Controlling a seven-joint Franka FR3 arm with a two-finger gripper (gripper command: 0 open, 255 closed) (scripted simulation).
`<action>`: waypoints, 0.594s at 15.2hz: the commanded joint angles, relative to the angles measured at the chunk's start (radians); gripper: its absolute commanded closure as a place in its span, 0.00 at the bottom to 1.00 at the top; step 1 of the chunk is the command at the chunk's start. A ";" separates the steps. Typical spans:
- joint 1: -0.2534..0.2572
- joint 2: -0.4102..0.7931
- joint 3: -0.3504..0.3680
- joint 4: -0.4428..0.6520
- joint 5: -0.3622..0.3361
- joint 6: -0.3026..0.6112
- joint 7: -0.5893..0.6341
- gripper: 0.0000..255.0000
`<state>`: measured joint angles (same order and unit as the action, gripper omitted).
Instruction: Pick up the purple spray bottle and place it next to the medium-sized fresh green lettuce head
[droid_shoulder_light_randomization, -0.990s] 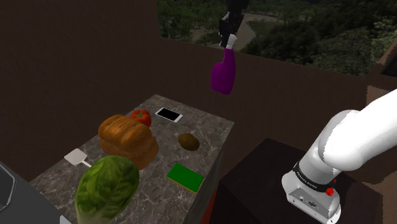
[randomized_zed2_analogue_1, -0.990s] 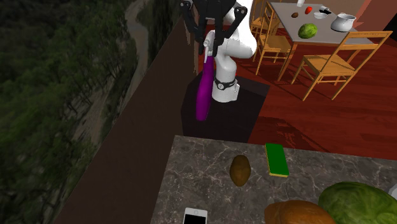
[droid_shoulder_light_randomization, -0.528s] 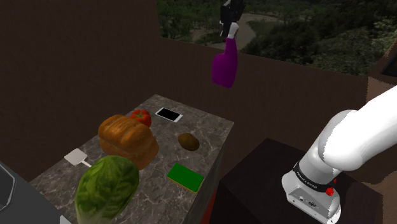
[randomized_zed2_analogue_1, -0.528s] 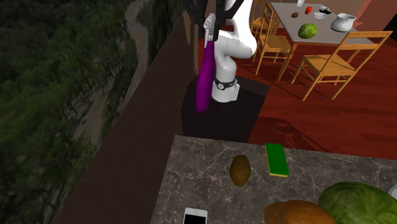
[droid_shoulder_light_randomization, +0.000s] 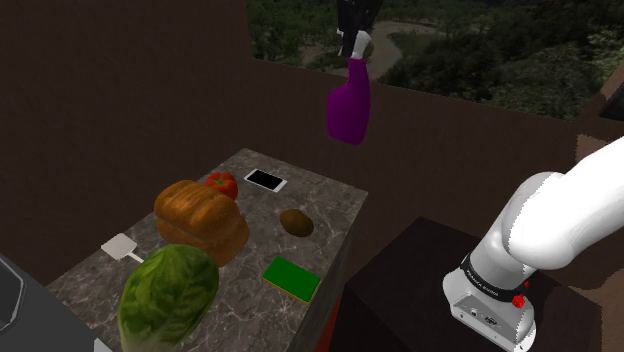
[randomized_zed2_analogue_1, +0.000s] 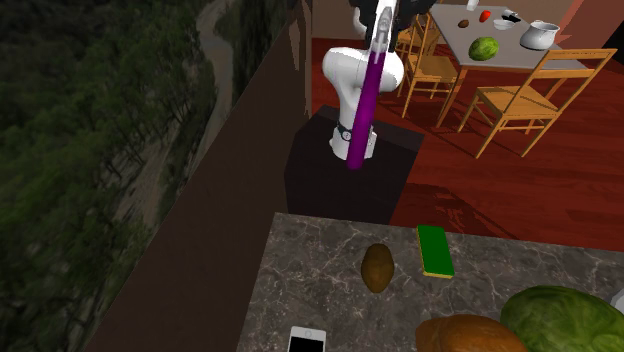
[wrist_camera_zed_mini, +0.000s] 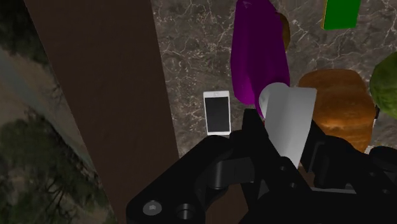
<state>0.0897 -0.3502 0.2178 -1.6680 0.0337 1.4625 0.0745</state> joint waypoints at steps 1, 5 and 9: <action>0.014 -0.007 0.034 -0.004 0.006 -0.002 0.049 1.00; 0.043 -0.009 0.106 0.005 0.019 -0.012 0.149 1.00; 0.069 0.007 0.184 0.035 0.026 -0.023 0.254 1.00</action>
<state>0.1524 -0.3522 0.3812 -1.6479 0.0591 1.4443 0.3001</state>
